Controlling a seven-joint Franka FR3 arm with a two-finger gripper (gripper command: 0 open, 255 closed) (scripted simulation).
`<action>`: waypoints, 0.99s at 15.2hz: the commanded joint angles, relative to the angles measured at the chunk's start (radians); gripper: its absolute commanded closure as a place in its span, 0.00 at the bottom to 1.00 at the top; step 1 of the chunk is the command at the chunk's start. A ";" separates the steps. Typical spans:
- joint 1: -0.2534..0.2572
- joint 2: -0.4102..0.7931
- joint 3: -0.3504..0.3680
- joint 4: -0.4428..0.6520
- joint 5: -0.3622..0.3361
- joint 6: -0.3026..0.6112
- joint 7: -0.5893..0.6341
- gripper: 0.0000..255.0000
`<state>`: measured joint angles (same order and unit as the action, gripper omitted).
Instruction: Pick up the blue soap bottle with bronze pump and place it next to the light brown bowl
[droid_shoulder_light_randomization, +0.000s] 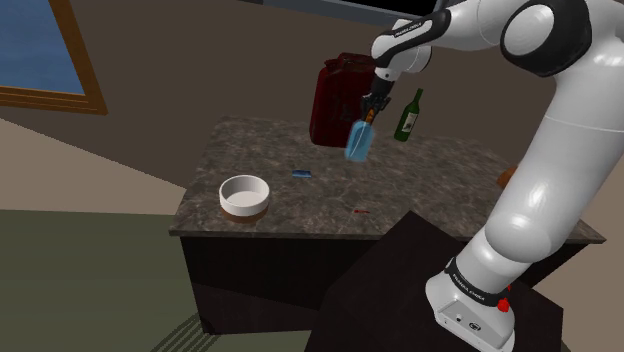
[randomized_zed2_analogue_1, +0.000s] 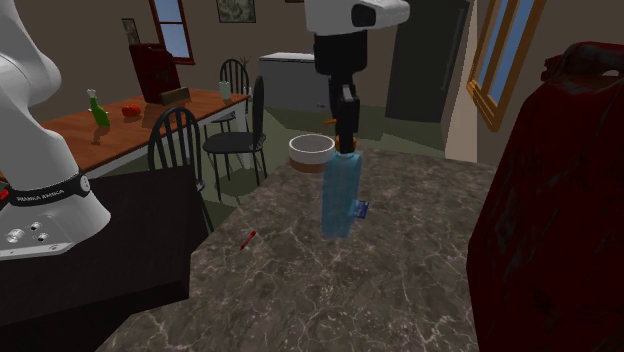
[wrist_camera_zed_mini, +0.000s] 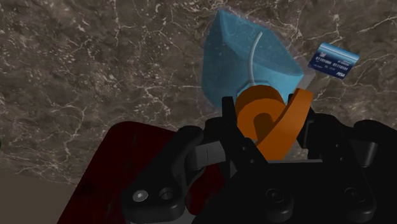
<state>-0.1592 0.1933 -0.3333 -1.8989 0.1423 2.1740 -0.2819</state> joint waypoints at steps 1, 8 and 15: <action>0.000 -0.010 -0.002 0.015 -0.006 -0.024 0.004 1.00; 0.002 -0.038 -0.005 0.076 -0.022 -0.111 0.018 1.00; 0.002 -0.055 -0.007 0.149 -0.033 -0.199 0.029 1.00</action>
<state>-0.1571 0.1412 -0.3402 -1.7608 0.1115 1.9883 -0.2553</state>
